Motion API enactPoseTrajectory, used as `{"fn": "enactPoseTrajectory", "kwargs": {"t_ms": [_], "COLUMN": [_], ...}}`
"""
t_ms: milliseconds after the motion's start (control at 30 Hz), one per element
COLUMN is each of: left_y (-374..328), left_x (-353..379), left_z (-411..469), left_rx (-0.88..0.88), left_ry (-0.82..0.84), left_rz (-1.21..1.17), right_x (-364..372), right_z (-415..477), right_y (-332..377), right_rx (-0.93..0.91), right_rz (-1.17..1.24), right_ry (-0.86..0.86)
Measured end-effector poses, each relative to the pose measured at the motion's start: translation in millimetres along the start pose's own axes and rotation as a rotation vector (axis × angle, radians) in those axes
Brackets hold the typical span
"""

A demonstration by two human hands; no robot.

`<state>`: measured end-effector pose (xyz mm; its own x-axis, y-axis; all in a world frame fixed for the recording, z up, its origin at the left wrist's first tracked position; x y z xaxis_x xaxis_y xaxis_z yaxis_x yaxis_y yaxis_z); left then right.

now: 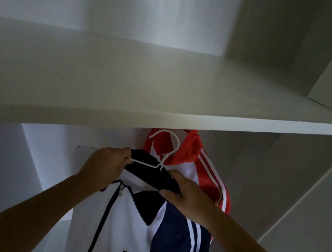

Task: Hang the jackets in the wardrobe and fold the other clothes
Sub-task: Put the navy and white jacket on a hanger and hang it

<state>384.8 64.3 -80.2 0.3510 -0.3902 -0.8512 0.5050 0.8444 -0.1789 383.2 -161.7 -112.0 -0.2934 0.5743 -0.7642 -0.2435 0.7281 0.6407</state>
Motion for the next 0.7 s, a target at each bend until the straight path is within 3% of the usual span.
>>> {"fn": "enactPoseTrajectory", "kwargs": {"t_ms": [67,133,333,533,700], "left_y": [3.3,9.6,37.1,44.3,50.3], "left_x": [5.3,8.9,8.7,4.6,10.0], "left_z": [12.4,23.1,70.4,106.0,122.9], "left_rx": [-0.024,-0.072,-0.177,-0.245,-0.351], "left_ry": [0.004,0.023,-0.064,-0.258,-0.238], "left_rz": [-0.017,-0.026,0.010,0.067,0.049], "right_x": [0.5,-5.1,-47.4,-89.3,-94.0], "right_z": [11.4,21.3,77.0,124.8,141.8], "right_y": [0.6,-1.0,20.1,27.4,27.6], "right_rx": [-0.085,-0.098,-0.195,-0.123,-0.018], "right_rz": [-0.134,-0.062,-0.041,-0.050,-0.028], "right_ry": [-0.162,-0.282,-0.430,-0.444,-0.412]}}
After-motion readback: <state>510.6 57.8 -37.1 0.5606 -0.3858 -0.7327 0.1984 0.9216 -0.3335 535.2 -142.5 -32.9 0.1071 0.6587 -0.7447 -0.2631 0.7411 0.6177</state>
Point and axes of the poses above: each hand's wrist, its own z-axis towards the middle knuckle, its own x-axis out of the palm, y = z × x, the point moved 4 cm from there along z, towards the middle knuckle, and after that the axes turned 9 degrees about x, right-handed, at the moved point
